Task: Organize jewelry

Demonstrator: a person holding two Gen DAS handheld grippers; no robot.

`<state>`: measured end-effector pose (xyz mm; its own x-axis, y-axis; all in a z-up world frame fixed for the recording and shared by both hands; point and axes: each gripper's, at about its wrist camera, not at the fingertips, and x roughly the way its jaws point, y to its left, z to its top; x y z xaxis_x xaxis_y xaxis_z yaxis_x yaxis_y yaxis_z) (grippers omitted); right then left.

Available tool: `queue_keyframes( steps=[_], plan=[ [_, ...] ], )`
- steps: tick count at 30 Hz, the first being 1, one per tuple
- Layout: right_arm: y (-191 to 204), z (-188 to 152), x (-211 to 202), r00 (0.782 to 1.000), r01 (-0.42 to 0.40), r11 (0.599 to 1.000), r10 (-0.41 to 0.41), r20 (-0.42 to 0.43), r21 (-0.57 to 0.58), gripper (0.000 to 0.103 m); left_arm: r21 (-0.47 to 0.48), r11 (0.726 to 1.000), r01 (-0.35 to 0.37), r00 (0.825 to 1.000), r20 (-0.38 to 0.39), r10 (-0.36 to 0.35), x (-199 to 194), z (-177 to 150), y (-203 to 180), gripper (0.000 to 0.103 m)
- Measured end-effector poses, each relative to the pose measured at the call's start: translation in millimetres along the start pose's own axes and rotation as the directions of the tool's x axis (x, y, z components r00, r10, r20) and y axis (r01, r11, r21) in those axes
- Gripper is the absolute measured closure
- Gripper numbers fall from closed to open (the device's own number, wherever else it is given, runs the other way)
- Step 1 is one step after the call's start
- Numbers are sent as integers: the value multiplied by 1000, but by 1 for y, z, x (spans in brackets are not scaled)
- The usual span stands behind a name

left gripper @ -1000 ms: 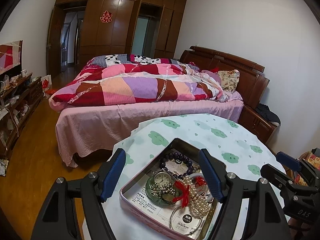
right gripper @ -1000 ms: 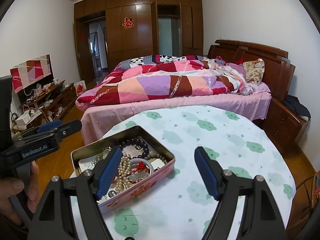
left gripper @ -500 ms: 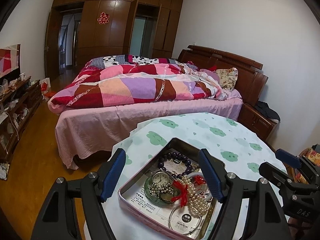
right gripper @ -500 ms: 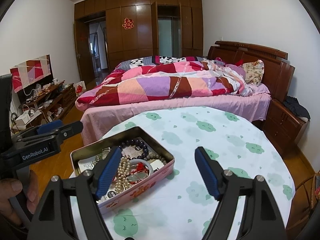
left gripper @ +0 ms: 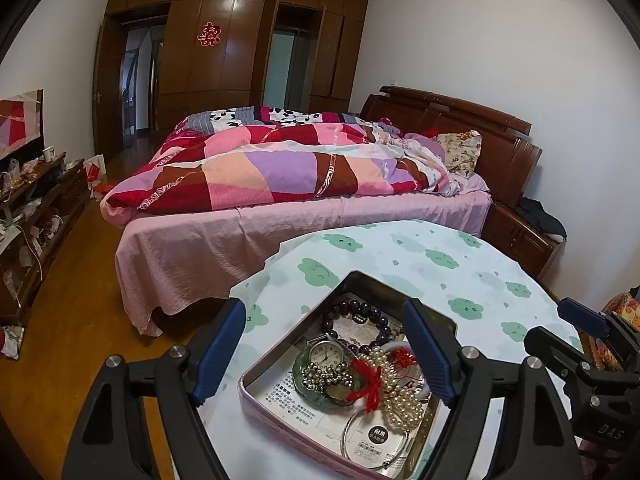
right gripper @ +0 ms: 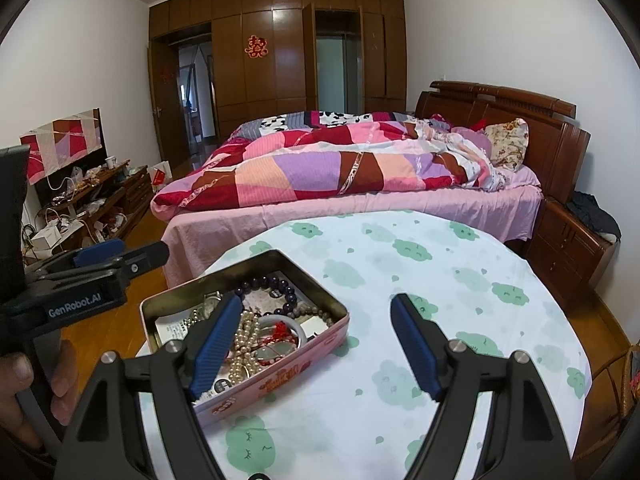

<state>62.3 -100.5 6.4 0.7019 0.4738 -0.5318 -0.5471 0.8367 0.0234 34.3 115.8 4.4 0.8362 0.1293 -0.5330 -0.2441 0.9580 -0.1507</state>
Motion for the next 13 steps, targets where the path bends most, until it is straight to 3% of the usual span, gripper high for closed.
queue_keyframes(
  steps=[13],
  plan=[
    [-6,-5,4,1000,3,1000,-3,-3,6,18,36,999,-17,1000,8,17,2,-4,-6,22]
  ],
)
